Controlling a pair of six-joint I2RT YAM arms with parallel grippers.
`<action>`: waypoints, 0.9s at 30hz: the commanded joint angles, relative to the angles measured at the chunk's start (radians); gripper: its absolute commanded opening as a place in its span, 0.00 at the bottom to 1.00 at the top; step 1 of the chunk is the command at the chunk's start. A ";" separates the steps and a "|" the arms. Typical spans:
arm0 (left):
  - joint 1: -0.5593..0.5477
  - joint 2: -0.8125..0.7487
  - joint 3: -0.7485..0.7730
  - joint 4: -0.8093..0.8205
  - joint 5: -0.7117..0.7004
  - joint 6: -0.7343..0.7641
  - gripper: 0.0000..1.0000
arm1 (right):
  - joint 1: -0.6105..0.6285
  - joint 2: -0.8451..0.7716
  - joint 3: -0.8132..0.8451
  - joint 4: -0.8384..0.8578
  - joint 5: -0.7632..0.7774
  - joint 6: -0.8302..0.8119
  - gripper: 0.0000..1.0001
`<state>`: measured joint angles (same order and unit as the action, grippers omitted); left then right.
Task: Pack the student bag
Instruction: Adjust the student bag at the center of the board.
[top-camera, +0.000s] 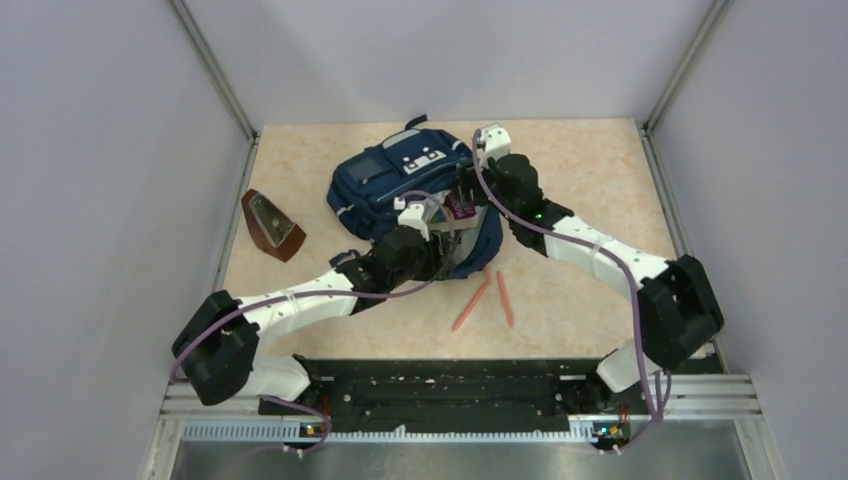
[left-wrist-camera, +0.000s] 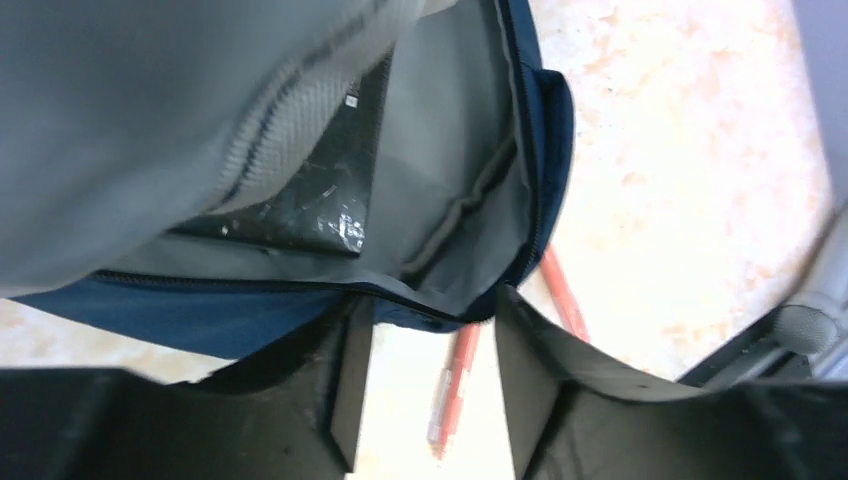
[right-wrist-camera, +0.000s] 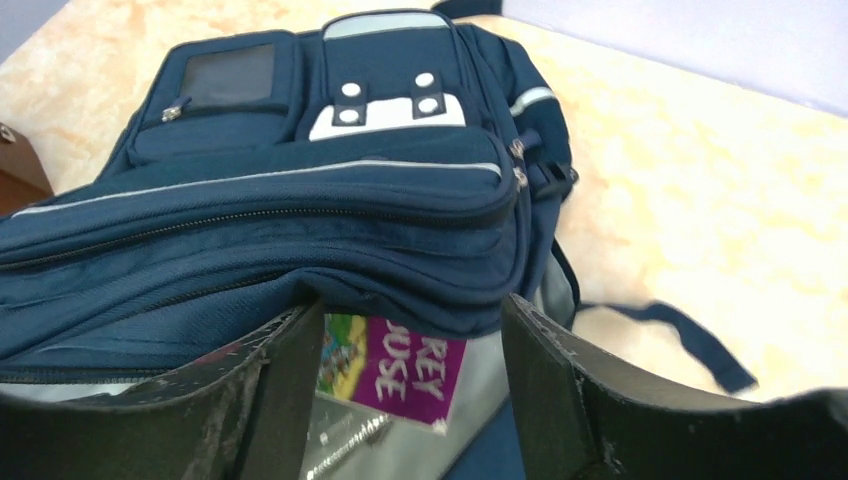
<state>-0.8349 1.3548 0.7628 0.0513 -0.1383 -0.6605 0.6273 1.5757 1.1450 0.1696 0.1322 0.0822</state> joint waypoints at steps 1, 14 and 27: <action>-0.016 -0.100 0.030 0.057 -0.018 0.042 0.61 | 0.008 -0.174 -0.082 -0.031 0.047 0.047 0.67; 0.063 -0.370 -0.092 -0.302 -0.261 0.143 0.90 | -0.030 -0.545 -0.411 -0.191 0.201 0.302 0.81; 0.450 -0.393 -0.275 -0.133 0.001 0.073 0.90 | 0.038 -0.584 -0.777 0.199 -0.025 0.723 0.80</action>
<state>-0.4324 0.9581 0.4938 -0.1757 -0.2077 -0.5789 0.6365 0.9775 0.4004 0.1627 0.1471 0.6510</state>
